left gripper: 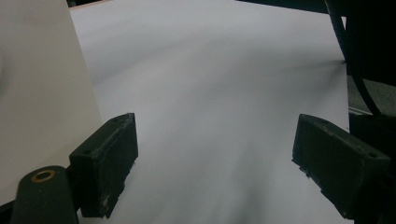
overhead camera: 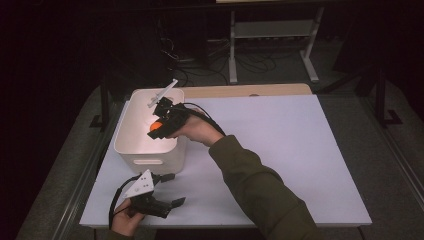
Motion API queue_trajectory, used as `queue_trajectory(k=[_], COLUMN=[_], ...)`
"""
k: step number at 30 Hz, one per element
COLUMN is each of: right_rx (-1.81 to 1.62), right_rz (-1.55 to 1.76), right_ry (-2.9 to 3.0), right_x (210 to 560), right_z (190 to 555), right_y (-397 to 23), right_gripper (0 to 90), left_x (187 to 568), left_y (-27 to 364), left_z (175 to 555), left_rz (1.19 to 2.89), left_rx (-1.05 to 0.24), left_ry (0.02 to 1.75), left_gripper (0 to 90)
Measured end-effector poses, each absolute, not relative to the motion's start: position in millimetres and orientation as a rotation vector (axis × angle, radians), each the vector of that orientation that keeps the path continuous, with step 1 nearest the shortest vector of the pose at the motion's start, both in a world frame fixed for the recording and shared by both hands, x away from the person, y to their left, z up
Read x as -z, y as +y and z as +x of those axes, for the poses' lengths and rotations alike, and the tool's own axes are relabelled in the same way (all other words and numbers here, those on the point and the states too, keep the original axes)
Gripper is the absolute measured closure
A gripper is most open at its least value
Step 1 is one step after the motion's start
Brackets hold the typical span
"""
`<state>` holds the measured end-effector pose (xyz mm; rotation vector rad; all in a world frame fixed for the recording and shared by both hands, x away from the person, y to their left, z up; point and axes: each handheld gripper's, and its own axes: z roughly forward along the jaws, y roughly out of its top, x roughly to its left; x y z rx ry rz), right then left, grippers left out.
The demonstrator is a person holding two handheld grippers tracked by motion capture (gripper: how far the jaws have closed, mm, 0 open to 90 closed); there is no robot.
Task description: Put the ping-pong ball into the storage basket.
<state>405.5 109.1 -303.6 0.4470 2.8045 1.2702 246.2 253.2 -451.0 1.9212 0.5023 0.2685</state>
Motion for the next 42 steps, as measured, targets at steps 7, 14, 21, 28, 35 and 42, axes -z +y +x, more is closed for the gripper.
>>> queue_trajectory(k=[7,14,21,28,35,42], right_rx=[-1.231,-1.208,-1.185,-1.186,-1.191,-1.232], right_rz=[0.449,0.438,0.422,0.418,0.423,0.440], right_ry=[2.825,2.845,2.848,2.850,2.848,2.827], right_x=[311.6,317.3,319.1,319.4,319.4,312.9], right_z=[408.5,408.0,406.8,406.2,405.3,405.2], right_y=[115.1,121.2,124.6,124.8,125.4,120.2], right_gripper=[49.6,49.5,49.2,46.8,41.1,37.5], left_x=[450.8,451.0,450.9,450.9,450.9,451.0], left_y=[253.3,253.2,253.3,253.3,253.3,253.4], left_z=[246.3,246.0,245.9,245.9,245.9,246.2], left_rz=[1.925,1.921,1.922,1.922,1.921,1.920], left_rx=[-0.269,-0.268,-0.268,-0.267,-0.267,-0.261], left_ry=[0.500,0.503,0.501,0.501,0.503,0.507], left_gripper=[14.1,14.1,14.1,14.1,14.1,14.1])
